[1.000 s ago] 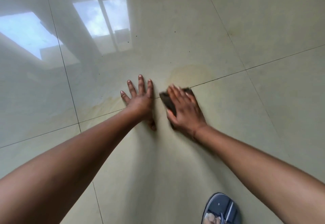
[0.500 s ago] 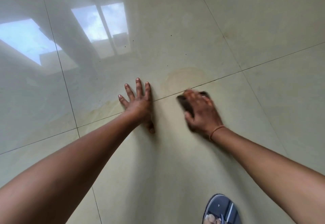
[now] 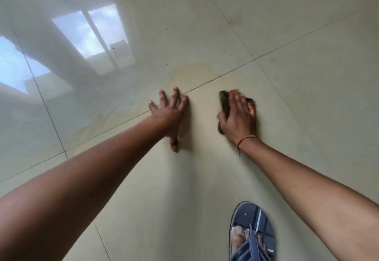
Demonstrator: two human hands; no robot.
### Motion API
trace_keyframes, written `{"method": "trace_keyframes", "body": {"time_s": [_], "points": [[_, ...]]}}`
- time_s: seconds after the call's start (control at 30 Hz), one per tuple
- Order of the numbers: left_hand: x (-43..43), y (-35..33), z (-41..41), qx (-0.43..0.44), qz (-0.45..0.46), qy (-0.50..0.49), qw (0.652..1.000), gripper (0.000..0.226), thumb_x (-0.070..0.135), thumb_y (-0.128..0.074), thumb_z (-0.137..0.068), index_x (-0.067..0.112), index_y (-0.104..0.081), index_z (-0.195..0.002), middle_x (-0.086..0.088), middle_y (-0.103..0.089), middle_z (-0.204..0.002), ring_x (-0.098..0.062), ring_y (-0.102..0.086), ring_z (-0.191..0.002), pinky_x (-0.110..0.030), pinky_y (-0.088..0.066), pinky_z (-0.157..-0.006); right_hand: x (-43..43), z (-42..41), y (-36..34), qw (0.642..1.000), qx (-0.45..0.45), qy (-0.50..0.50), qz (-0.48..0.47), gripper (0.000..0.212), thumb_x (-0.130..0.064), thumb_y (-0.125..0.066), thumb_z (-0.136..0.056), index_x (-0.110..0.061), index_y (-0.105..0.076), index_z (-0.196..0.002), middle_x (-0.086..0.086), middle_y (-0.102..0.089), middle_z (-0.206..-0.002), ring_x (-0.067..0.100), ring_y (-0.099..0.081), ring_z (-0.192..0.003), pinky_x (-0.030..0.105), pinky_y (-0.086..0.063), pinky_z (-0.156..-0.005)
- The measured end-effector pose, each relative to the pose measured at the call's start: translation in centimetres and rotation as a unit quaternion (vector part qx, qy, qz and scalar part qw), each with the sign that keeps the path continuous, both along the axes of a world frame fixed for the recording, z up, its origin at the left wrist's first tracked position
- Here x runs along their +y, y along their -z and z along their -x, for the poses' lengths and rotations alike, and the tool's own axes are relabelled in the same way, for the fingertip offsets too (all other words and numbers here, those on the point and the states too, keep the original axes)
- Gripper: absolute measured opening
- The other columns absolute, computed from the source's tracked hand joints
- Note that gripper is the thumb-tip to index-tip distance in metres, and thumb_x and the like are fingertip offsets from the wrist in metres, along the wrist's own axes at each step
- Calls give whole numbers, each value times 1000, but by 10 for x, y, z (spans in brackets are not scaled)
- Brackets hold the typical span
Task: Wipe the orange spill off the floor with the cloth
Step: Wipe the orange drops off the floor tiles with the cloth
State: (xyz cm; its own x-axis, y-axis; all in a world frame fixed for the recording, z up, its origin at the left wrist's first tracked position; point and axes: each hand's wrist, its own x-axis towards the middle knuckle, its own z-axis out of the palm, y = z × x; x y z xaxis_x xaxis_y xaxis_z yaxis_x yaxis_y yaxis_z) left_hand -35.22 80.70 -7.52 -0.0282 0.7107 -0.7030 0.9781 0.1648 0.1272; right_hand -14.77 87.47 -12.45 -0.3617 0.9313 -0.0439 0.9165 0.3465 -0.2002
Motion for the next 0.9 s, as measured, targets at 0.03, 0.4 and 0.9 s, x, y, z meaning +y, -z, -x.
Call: {"method": "trace_keyframes", "body": {"time_s": [0.03, 0.4, 0.9], "points": [[1, -1, -1, 10, 3, -1, 1000, 161, 44, -94, -44, 19, 26, -149, -11, 39, -152, -49, 26, -139, -73, -8, -106, -14, -4, -2, 996, 1, -88, 14, 74, -48, -36, -84, -8, -35, -147, 11, -34, -154, 25, -30, -142, 40, -18, -114], [-2, -3, 0, 4, -15, -18, 1000, 161, 42, -95, -42, 20, 20, -151, -9, 34, -155, -47, 22, -141, -69, -11, -109, -87, -20, 2, 973, 3, -231, 10, 70, -46, -42, -83, -10, -42, -144, 10, -40, -151, 23, -35, -140, 41, -23, -112], [-80, 10, 50, -12, -147, -114, 983, 133, 68, -78, -58, 16, -2, -154, -8, 11, -162, -32, 2, -148, -55, -21, -114, -66, 41, 9, 999, 50, 0, -17, 69, -45, -41, -79, -10, -50, -137, 11, -48, -145, 26, -41, -135, 45, -27, -111]]}}
